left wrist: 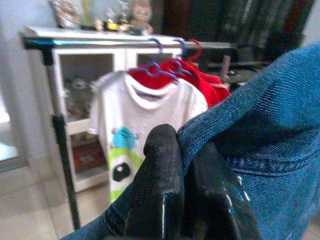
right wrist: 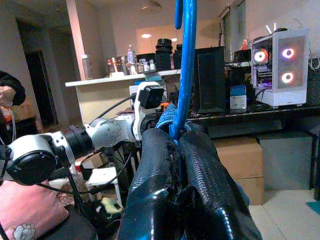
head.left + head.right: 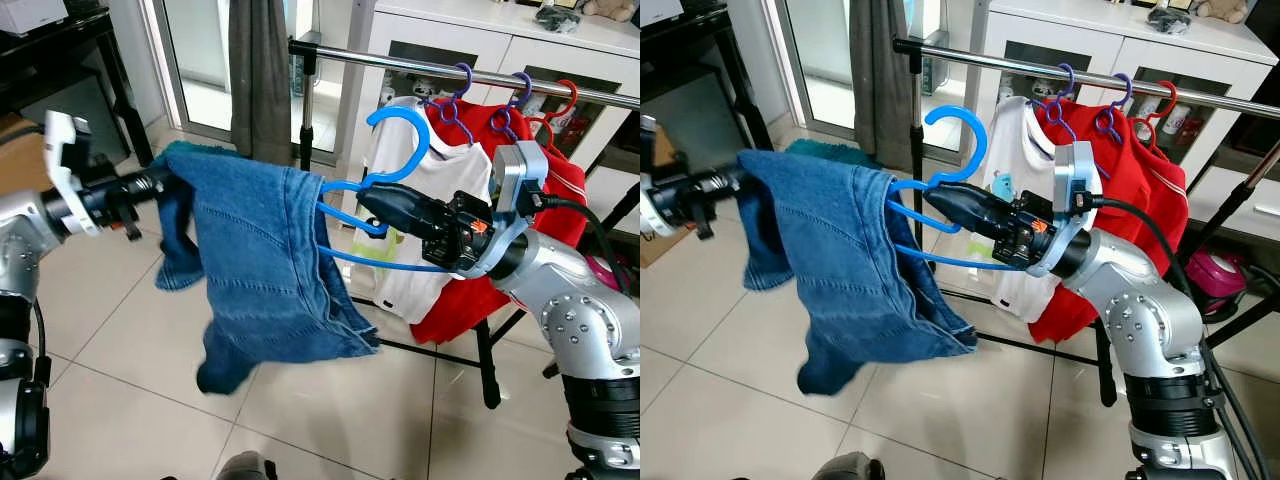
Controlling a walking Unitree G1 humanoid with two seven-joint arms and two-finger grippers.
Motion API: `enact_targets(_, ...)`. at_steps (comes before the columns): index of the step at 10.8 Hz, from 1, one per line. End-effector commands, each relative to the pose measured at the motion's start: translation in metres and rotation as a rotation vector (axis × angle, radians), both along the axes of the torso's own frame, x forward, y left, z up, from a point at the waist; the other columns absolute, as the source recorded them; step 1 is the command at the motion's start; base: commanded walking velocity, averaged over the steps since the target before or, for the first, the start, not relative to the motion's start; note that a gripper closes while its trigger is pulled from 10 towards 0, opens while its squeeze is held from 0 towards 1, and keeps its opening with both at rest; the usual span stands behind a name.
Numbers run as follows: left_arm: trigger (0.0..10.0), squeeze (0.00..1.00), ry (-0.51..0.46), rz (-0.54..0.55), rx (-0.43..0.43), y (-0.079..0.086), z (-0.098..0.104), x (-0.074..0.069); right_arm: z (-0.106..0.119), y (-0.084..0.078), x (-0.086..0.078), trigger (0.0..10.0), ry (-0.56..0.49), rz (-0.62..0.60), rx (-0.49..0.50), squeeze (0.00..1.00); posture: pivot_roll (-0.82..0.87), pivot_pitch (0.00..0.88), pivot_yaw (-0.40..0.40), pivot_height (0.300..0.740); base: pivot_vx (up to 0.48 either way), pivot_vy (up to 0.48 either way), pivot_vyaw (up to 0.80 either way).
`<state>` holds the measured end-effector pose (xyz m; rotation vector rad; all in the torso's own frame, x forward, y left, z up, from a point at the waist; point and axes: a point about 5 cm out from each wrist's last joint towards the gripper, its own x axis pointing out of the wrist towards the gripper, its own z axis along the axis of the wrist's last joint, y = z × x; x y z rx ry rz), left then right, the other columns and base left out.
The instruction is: Hang hanger
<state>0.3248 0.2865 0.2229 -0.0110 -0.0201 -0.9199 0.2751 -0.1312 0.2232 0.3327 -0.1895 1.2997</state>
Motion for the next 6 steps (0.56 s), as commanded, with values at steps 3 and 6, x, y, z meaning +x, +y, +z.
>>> enact_targets(3, 0.0, 0.0, -0.028, 0.094, -0.022, 0.019, 0.003, -0.005, 0.009, -0.003, -0.002, 10.0, -0.05, -0.011, 0.018, 0.0, 0.02, 0.0, -0.004, 0.74, 0.0, 0.0, 0.0)
enact_targets(6, 0.0, 0.0, -0.031, 0.149, -0.02, 0.033, -0.001, -0.011, 0.008, -0.005, -0.001, 10.0, -0.051, -0.015, 0.016, 0.0, 0.02, 0.0, -0.005, 0.74, 0.0, 0.0, 0.0)
